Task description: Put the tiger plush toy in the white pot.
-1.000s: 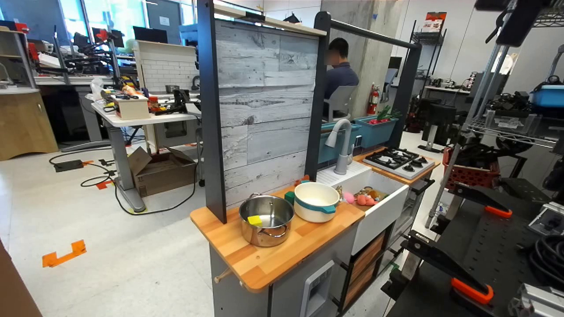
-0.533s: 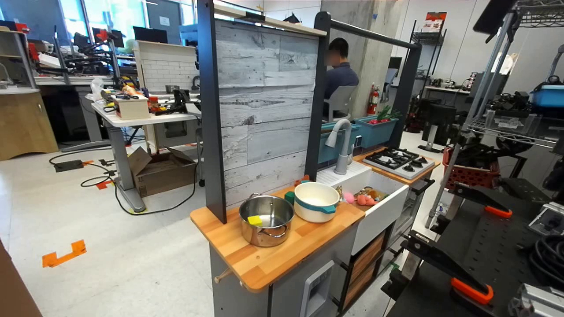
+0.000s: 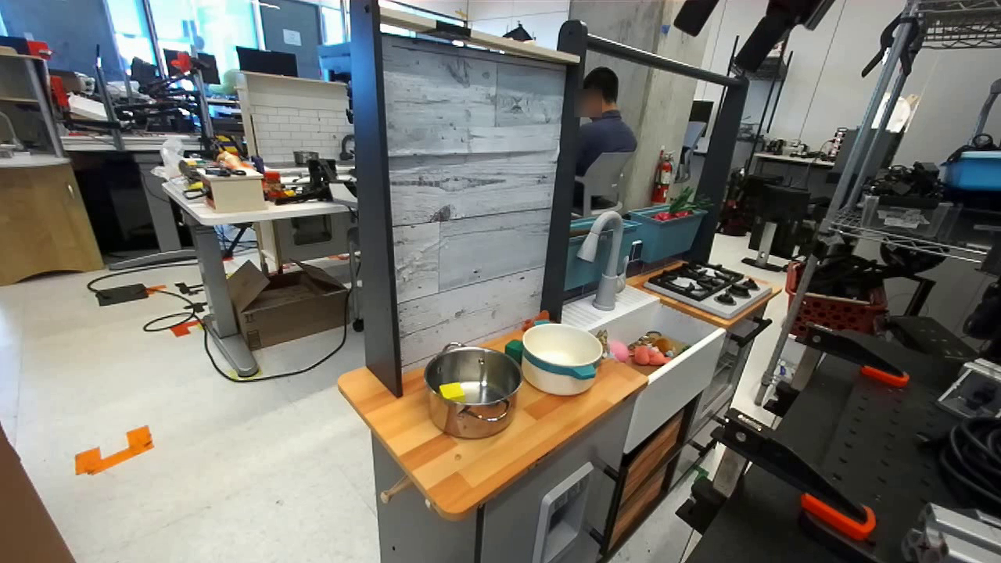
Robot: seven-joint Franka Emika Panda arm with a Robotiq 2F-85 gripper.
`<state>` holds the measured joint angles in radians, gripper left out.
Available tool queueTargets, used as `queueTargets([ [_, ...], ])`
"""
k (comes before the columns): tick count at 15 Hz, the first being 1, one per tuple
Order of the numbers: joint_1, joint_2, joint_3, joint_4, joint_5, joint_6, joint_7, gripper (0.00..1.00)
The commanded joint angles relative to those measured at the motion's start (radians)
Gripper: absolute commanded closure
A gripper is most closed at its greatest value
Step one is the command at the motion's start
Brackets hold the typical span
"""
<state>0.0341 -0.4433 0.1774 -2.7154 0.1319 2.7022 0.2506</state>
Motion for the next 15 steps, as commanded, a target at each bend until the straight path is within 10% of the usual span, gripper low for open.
queueTargets([
  [1, -0.048, 0.126, 0.004, 0.094, -0.077, 0.062, 0.017, 0.0],
  [6, -0.119, 0.317, 0.006, 0.288, -0.227, 0.044, 0.068, 0.0],
  [15, -0.054, 0.482, -0.1, 0.788, -0.297, -0.55, 0.135, 0.0],
])
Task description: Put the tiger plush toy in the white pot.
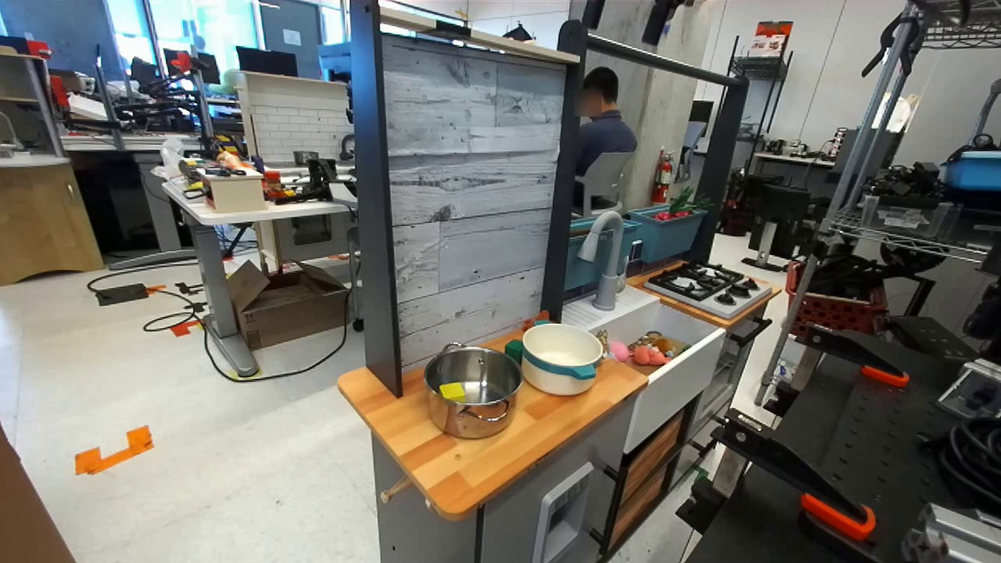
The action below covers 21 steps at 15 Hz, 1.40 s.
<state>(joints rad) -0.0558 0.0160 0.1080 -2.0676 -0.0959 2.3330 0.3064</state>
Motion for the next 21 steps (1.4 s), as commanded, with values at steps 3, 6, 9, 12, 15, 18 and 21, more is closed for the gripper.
queueTargets([
  [3, 0.054, 0.061, -0.035, 0.264, -0.049, -0.359, 0.101, 0.0],
  [6, 0.07, 0.138, -0.044, 0.367, -0.089, -0.445, 0.132, 0.0],
  [9, 0.095, 0.208, -0.072, 0.413, -0.222, -0.533, 0.218, 0.0],
  [12, 0.114, 0.26, -0.113, 0.417, -0.337, -0.516, 0.264, 0.0],
  [15, 0.107, 0.291, -0.139, 0.422, -0.343, -0.476, 0.243, 0.0],
  [18, 0.084, 0.309, -0.151, 0.43, -0.279, -0.412, 0.181, 0.0],
  [21, 0.069, 0.322, -0.157, 0.423, -0.228, -0.295, 0.134, 0.0],
])
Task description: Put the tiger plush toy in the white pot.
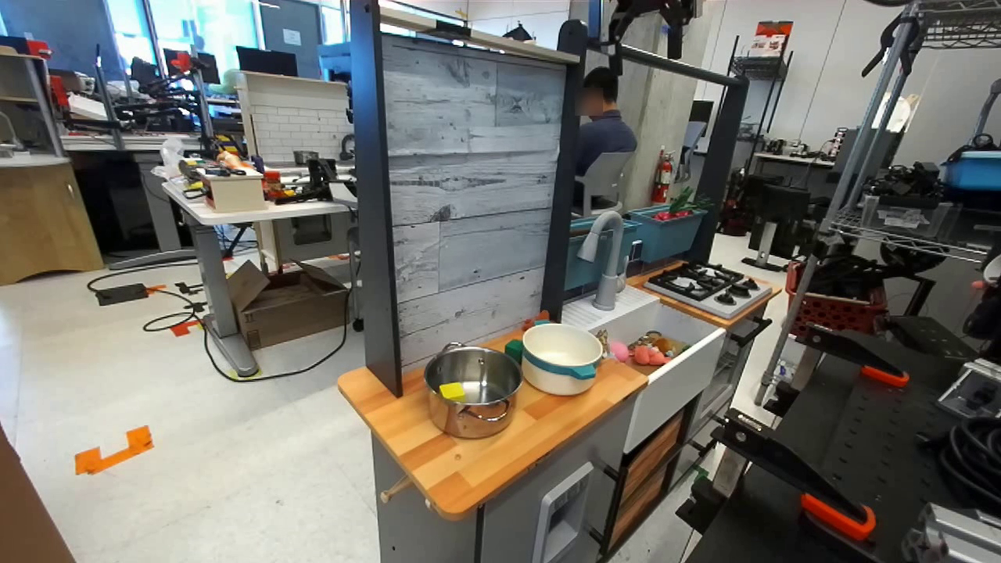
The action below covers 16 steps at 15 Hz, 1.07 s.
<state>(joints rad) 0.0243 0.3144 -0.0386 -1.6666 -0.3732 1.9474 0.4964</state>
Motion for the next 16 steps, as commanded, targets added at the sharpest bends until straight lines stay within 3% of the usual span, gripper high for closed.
queueTargets([
  [1, -0.013, 0.036, -0.016, 0.019, 0.05, 0.144, -0.064, 0.0],
  [5, -0.012, 0.154, -0.031, 0.0, 0.068, 0.375, -0.061, 0.0],
  [7, -0.021, 0.223, -0.02, -0.012, 0.135, 0.468, -0.092, 0.0],
  [11, -0.029, 0.305, 0.005, -0.045, 0.272, 0.515, -0.188, 0.0],
  [16, -0.041, 0.282, 0.001, -0.15, 0.341, 0.52, -0.248, 0.0],
])
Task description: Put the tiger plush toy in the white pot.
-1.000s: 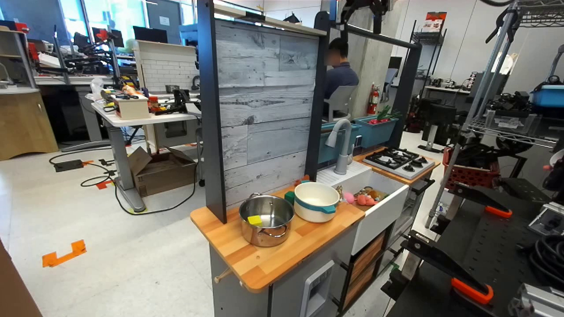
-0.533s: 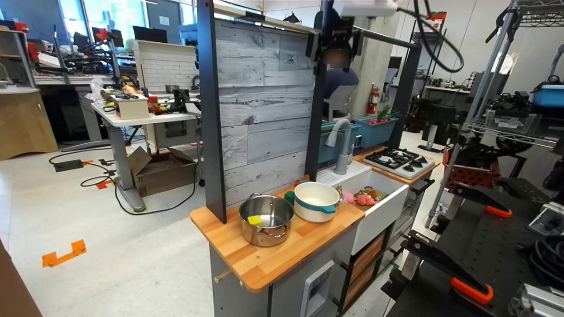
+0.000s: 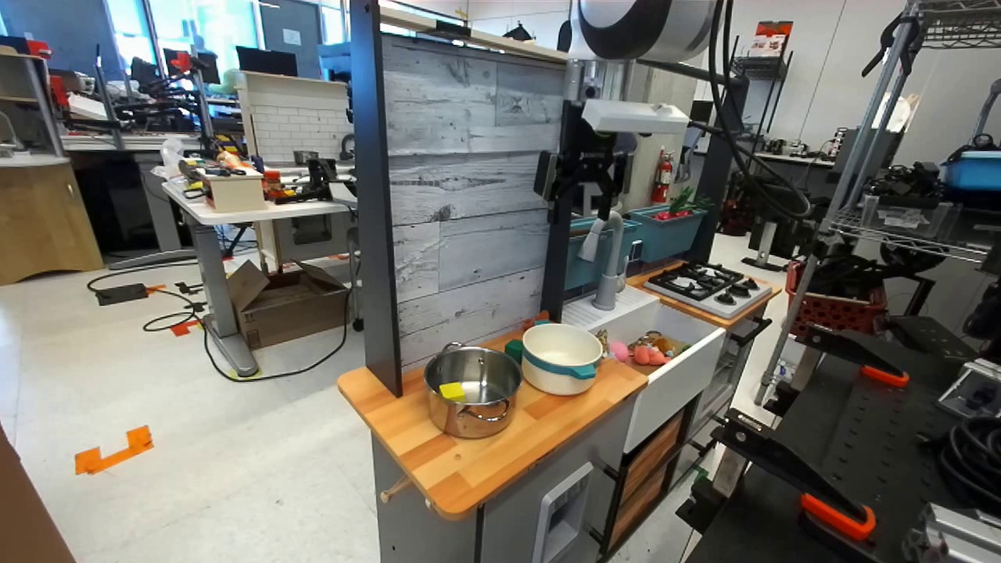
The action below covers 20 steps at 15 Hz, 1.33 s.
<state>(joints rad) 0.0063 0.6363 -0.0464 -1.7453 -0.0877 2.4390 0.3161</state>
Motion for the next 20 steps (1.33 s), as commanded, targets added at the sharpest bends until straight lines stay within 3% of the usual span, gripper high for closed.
queueTargets([
  [1, -0.029, -0.039, 0.01, -0.083, 0.067, 0.038, -0.083, 0.0],
  [6, 0.016, 0.003, -0.093, -0.134, -0.003, 0.229, -0.026, 0.0],
  [9, 0.013, 0.036, -0.117, -0.146, 0.011, 0.285, -0.033, 0.0],
  [12, -0.005, 0.073, -0.111, -0.125, 0.041, 0.234, -0.046, 0.0],
  [15, -0.069, 0.107, -0.045, -0.084, 0.107, 0.148, -0.107, 0.0],
  [20, -0.055, 0.172, -0.055, 0.004, 0.106, 0.101, -0.099, 0.0],
])
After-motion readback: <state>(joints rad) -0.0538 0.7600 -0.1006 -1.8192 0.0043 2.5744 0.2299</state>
